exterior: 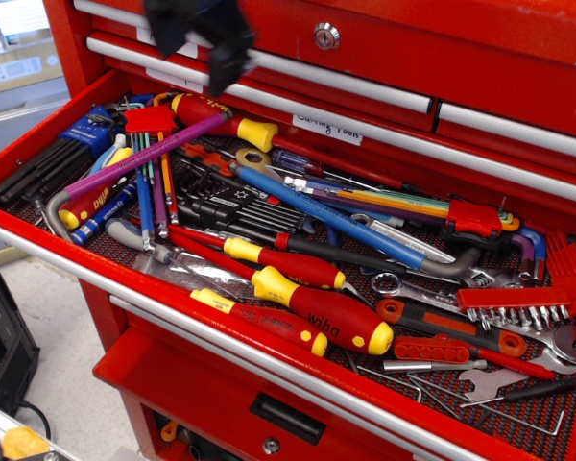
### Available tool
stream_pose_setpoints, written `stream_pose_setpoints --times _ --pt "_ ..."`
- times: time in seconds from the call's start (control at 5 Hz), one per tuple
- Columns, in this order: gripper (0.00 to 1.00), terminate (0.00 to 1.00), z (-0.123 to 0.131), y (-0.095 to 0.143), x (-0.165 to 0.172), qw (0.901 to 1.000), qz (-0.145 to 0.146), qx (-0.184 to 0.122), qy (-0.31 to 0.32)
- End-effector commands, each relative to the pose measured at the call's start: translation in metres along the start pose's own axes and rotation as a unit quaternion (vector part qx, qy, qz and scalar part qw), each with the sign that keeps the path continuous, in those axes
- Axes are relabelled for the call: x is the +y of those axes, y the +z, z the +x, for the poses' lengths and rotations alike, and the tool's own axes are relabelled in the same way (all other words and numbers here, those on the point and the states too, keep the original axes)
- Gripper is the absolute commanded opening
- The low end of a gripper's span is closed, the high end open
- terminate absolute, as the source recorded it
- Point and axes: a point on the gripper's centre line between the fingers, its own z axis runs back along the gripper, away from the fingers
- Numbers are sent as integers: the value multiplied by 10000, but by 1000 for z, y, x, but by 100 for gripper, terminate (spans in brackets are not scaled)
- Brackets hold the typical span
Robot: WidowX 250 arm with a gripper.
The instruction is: Pick up violet Allen key
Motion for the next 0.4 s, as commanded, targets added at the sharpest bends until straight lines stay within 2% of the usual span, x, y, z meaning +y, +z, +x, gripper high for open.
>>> stream_pose_setpoints --times 0.0,0.2 --pt "100 0 9 -41 15 9992 -356 -181 -16" --pt "100 0 5 -61 13 9990 -419 -67 -135"
